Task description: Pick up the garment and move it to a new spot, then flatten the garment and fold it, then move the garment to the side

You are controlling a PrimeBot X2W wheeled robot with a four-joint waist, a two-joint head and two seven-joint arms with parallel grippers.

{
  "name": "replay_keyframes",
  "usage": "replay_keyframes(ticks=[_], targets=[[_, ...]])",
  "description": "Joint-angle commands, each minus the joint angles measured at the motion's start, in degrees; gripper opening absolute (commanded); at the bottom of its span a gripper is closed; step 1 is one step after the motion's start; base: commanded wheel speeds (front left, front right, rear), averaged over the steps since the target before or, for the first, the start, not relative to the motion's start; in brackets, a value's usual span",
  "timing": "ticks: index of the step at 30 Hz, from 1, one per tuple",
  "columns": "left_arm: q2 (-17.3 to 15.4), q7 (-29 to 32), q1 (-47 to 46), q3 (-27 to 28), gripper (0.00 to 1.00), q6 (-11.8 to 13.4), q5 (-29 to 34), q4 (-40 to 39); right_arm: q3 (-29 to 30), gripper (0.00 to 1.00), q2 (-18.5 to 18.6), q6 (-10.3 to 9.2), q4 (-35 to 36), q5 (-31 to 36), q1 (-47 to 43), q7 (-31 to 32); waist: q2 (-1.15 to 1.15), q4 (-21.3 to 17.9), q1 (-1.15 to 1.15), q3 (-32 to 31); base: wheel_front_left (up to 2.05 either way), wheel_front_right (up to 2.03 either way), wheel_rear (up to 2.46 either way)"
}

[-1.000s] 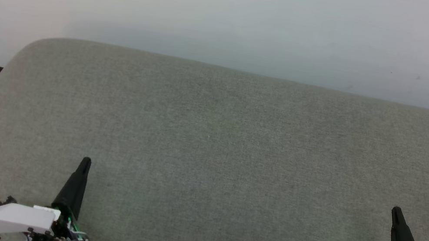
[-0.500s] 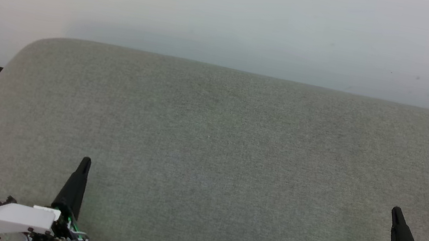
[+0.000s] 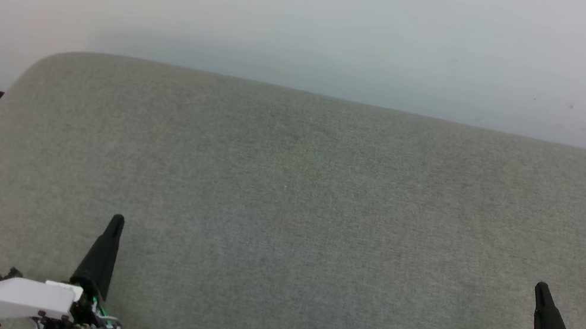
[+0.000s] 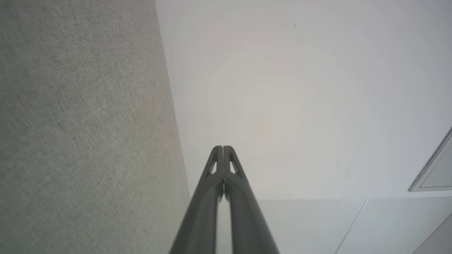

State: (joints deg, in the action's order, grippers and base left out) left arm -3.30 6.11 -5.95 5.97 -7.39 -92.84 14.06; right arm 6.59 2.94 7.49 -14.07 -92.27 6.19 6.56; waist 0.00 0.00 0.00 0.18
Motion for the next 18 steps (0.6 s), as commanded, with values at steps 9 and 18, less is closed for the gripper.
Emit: replay_keyframes(ticks=[9,18], targets=[[0.14,0.25,-0.63,0.23,0.00,-0.18,0.16,0.08,-0.03,0.00,-0.20,0.00,-0.01,-0.26,0.15,0.03,0.00,0.00,0.00,0.00,0.00,0.00,0.00],[0.18,0.30,-0.63,0.28,0.00,-0.18,0.23,0.09,-0.03,0.00,-0.21,0.00,-0.01,-0.27,0.15,0.03,0.00,0.00,0.00,0.00,0.00,0.00,0.00]])
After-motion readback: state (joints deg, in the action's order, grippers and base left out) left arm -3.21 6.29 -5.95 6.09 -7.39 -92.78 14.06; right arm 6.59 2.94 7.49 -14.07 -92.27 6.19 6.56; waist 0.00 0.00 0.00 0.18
